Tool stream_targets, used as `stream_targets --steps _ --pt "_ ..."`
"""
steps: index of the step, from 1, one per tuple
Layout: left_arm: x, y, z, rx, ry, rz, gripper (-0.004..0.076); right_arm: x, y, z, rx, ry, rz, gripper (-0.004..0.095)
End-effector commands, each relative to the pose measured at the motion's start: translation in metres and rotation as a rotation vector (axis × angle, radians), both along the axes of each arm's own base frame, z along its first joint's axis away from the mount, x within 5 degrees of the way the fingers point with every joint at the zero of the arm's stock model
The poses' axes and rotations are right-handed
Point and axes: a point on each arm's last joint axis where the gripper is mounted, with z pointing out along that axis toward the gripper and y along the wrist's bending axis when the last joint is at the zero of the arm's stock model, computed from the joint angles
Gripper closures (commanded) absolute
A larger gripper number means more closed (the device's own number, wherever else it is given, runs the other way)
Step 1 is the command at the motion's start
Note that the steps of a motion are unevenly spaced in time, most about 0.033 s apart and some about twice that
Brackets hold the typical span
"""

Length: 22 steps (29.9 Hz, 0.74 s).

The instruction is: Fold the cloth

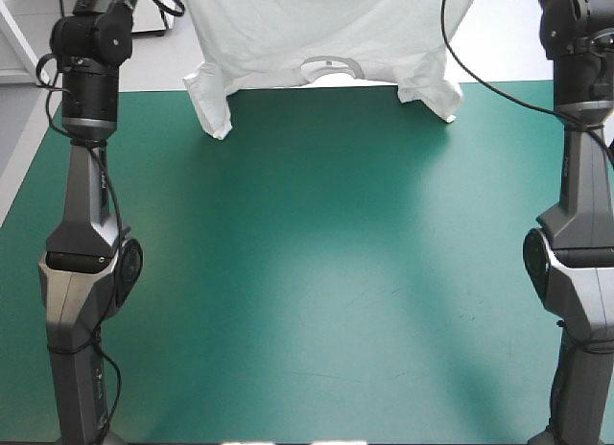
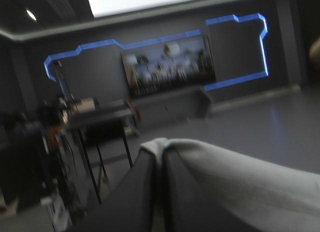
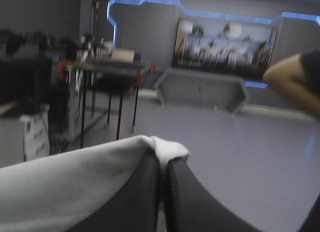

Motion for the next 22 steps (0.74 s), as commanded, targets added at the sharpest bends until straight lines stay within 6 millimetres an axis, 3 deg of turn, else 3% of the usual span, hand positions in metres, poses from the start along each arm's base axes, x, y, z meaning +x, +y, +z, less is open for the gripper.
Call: stream_targets --steps 1,5,14,18,22 --pt "-0.018 -0.001 0.007 -0.014 0.129 -0.054 0.0746 -0.015 -0.002 0.009 -0.074 0.045 -0.011 0.0925" --pt "-0.013 -0.001 -0.025 0.044 0.447 -0.082 0.0746 -0.004 0.0 -0.021 -0.103 0.274 0.015 0.0925" --pt "-0.019 0.011 -0.064 0.048 0.866 -0.07 0.0746 -0.003 0.011 -0.087 -0.092 0.794 0.165 0.0925" --pt "-0.026 0.005 -0.063 0.014 0.911 -0.129 0.0746 -0.013 0.014 -0.099 -0.029 0.936 0.195 0.0925" --pt "-0.035 0.005 -0.076 0.003 1.027 -0.144 0.0746 -0.026 0.013 -0.101 -0.005 0.984 0.192 0.0925"
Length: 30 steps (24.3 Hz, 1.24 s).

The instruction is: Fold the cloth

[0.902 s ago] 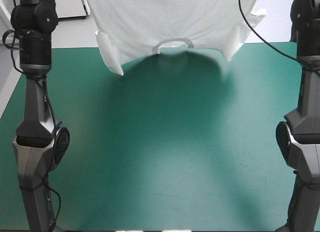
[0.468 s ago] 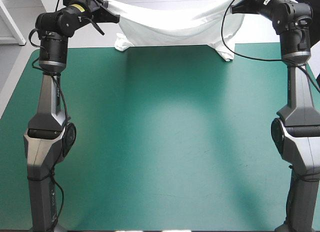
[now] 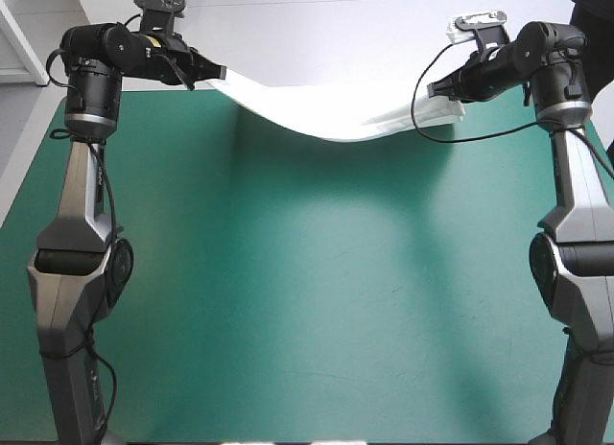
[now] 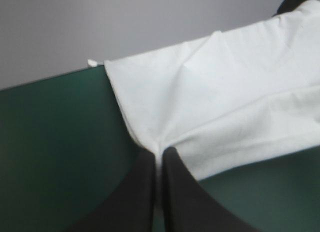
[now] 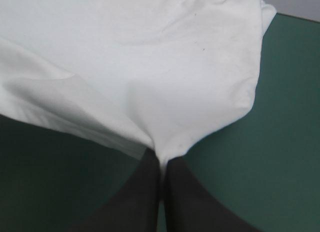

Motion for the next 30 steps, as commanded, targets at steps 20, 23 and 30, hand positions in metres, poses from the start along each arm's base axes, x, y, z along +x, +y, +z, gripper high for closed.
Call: stream_targets --steps 20,23,30 --pt "-0.166 0.018 -0.094 0.105 0.586 -0.06 0.0746 -0.14 -0.007 -0.123 -0.021 0.642 -0.014 0.0925" --pt "-0.201 0.023 -0.099 0.123 0.601 -0.066 0.0746 -0.173 -0.01 -0.112 -0.056 0.618 -0.017 0.0925" --pt "-0.293 0.022 -0.109 0.116 0.568 -0.094 0.0746 -0.245 -0.012 -0.094 -0.053 0.532 -0.019 0.0925"
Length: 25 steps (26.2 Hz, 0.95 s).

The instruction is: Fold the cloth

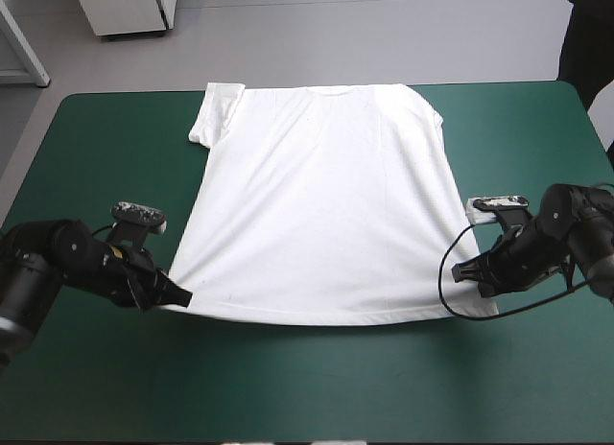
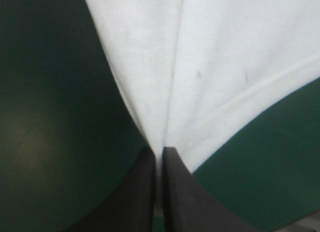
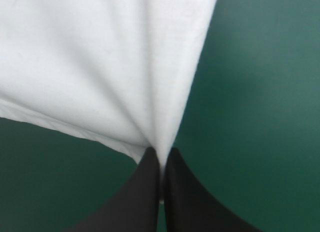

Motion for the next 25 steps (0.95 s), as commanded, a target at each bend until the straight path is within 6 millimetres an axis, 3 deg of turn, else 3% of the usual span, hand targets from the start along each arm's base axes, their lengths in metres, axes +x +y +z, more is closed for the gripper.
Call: stream_targets --steps 1,5,12,16,22,24,25 --pt "-0.04 -0.006 -0.005 -0.023 0.044 -0.044 0.0746 -0.03 0.0 0.011 -0.01 -0.03 0.023 0.0925" --pt "-0.064 -0.003 -0.019 -0.024 0.055 -0.048 0.0746 -0.065 0.009 0.002 -0.084 -0.034 0.085 0.0925" --pt "-0.078 0.0 -0.03 -0.027 0.069 -0.03 0.0746 -0.1 0.004 -0.025 -0.107 0.018 0.09 0.0925" --pt "-0.081 0.0 -0.04 -0.02 0.105 -0.029 0.0746 -0.108 0.002 -0.031 -0.115 0.03 0.09 0.0925" --pt "-0.081 0.0 -0.039 -0.033 0.112 0.001 0.0739 -0.107 0.0 -0.028 -0.128 0.019 0.063 0.092" --pt "-0.081 0.0 -0.039 -0.035 0.113 0.0 0.0703 -0.107 0.005 -0.028 -0.087 0.022 0.059 0.0891" --pt "-0.083 0.0 -0.038 -0.031 0.101 -0.002 0.0631 -0.108 0.008 -0.027 -0.05 0.025 0.053 0.0826"
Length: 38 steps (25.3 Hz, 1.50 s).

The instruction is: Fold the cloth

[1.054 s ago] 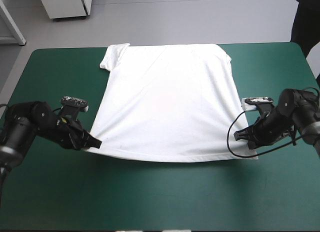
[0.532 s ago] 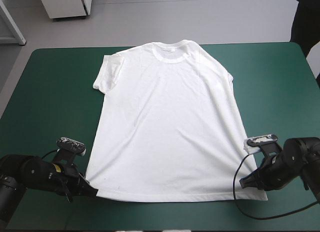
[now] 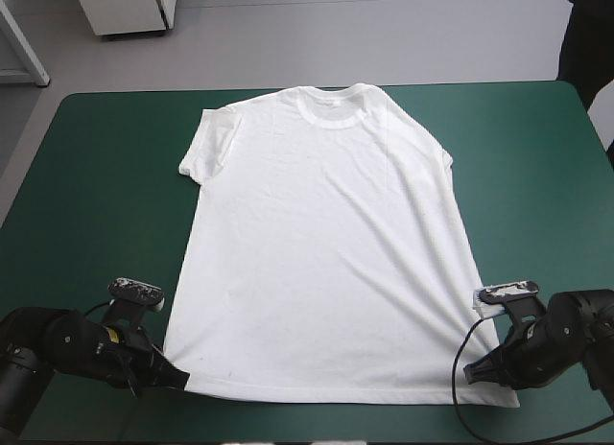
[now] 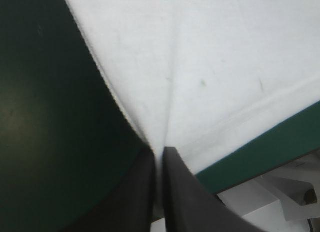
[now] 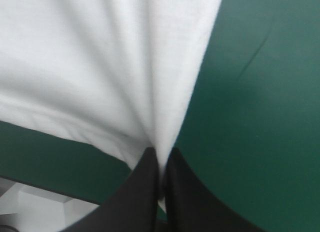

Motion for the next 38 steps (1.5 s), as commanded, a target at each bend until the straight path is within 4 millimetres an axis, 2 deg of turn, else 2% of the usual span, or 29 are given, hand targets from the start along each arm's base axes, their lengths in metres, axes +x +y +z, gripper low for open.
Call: stream_targets --steps 1,2,3,4,5,6,9,10,11,12,13,14,15,16,19,22,25,28,32,38 --pt "-0.007 0.0 0.008 -0.008 0.007 -0.008 0.0577 -0.002 0.006 0.01 0.074 0.002 -0.01 0.0766" --pt "-0.01 0.003 0.011 0.007 -0.02 -0.006 0.0453 0.0 0.008 0.015 0.085 -0.014 -0.009 0.066" --pt "-0.012 0.004 0.012 0.015 -0.034 0.003 0.0402 0.001 0.007 0.018 0.083 -0.028 -0.008 0.0598" --pt "-0.015 0.008 0.019 0.029 -0.074 0.043 0.0298 0.005 0.007 0.028 0.076 -0.066 -0.009 0.0495" --pt "-0.016 0.009 0.023 0.028 -0.093 0.059 0.0273 0.008 0.007 0.036 0.076 -0.095 -0.007 0.0451" --pt "-0.013 0.01 0.038 0.031 -0.15 0.065 0.0263 0.014 0.006 0.052 0.064 -0.157 -0.007 0.0404" --pt "0.006 0.009 0.063 0.042 -0.219 0.087 0.0265 0.032 0.001 0.077 0.007 -0.27 -0.032 0.0408" --pt "0.028 0.007 0.071 0.061 -0.242 0.098 0.0265 0.047 -0.001 0.09 -0.027 -0.328 -0.052 0.0408" --pt "0.041 0.005 0.075 0.066 -0.262 0.107 0.0265 0.056 -0.001 0.096 -0.039 -0.353 -0.056 0.0408" --pt "0.066 0.001 0.078 0.068 -0.289 0.114 0.0265 0.075 0.001 0.103 -0.044 -0.387 -0.064 0.0408" --pt "0.081 -0.002 0.078 0.068 -0.291 0.115 0.0265 0.085 0.002 0.106 -0.039 -0.399 -0.071 0.0408" --pt "0.108 -0.008 0.075 0.074 -0.269 0.115 0.0265 0.102 0.005 0.109 -0.038 -0.4 -0.073 0.0408" --pt "0.122 -0.011 0.072 0.08 -0.247 0.112 0.0265 0.11 0.006 0.109 -0.04 -0.39 -0.072 0.0408" --pt "0.148 -0.016 0.067 0.092 -0.228 0.104 0.0265 0.123 0.008 0.111 -0.049 -0.372 -0.055 0.0409" --pt "0.187 -0.024 0.057 0.103 -0.227 0.085 0.0265 0.138 0.01 0.113 -0.047 -0.375 -0.054 0.0409" --pt "0.218 -0.029 0.048 0.112 -0.225 0.086 0.0265 0.146 0.012 0.114 -0.046 -0.399 -0.045 0.0408" --pt "0.244 -0.026 0.038 0.135 -0.217 0.1 0.0265 0.149 0.012 0.116 -0.045 -0.43 -0.038 0.0408" --pt "0.263 -0.017 0.026 0.115 -0.193 0.146 0.0265 0.15 0.012 0.116 -0.05 -0.439 -0.037 0.041" --pt "0.276 -0.004 0.013 0.095 -0.168 0.187 0.0265 0.152 0.012 0.117 -0.045 -0.467 -0.037 0.0422" --pt "0.286 -0.006 -0.008 0.085 -0.125 0.174 0.0281 0.162 0.014 0.108 -0.048 -0.449 -0.036 0.0422"
